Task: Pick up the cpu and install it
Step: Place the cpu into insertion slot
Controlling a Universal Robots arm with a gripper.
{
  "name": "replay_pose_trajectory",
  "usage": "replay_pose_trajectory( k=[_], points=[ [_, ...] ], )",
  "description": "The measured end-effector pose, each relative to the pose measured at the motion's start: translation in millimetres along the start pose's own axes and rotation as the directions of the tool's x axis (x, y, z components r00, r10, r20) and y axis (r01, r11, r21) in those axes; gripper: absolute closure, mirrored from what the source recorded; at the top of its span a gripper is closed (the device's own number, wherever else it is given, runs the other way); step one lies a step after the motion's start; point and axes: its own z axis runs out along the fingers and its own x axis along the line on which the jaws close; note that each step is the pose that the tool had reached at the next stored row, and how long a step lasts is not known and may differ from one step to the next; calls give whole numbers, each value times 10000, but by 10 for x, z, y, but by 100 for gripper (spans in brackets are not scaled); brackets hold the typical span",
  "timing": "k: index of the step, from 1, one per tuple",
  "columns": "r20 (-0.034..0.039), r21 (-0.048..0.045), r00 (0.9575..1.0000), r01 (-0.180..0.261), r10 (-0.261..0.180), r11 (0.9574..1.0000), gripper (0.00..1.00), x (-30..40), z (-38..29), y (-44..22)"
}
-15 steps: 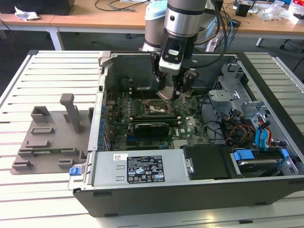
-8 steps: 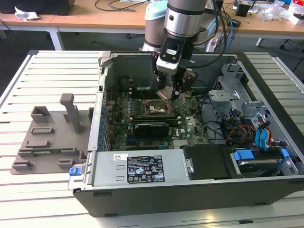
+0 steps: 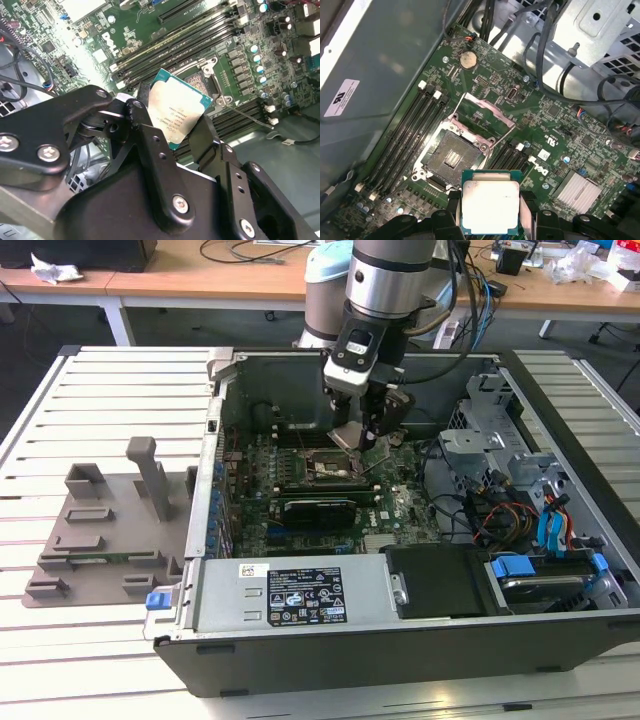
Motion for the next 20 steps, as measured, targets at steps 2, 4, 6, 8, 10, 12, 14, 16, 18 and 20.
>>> replay_pose_trajectory(
  k=[2,4,6,8,10,12,14,16,18,20],
  points=[
    [-16,4,9998,-188,188,9998,45,0,0,0],
    [-32,8,9993,-381,381,9993,45,0,0,0],
    [-48,12,9984,-561,561,9984,45,0,0,0],
    [-65,18,9971,-758,759,9971,45,0,0,0],
    [-77,22,9958,-915,915,9958,45,0,0,0],
    [-96,28,9935,-1137,1138,9935,45,0,0,0],
    [-115,34,9906,-1362,1362,9907,45,0,0,0],
    [-125,39,9886,-1497,1498,9887,45,0,0,0],
    [-144,47,9848,-1731,1731,9849,45,0,0,0],
    [-161,54,9810,-1931,1932,9812,45,0,0,0]
  ],
)
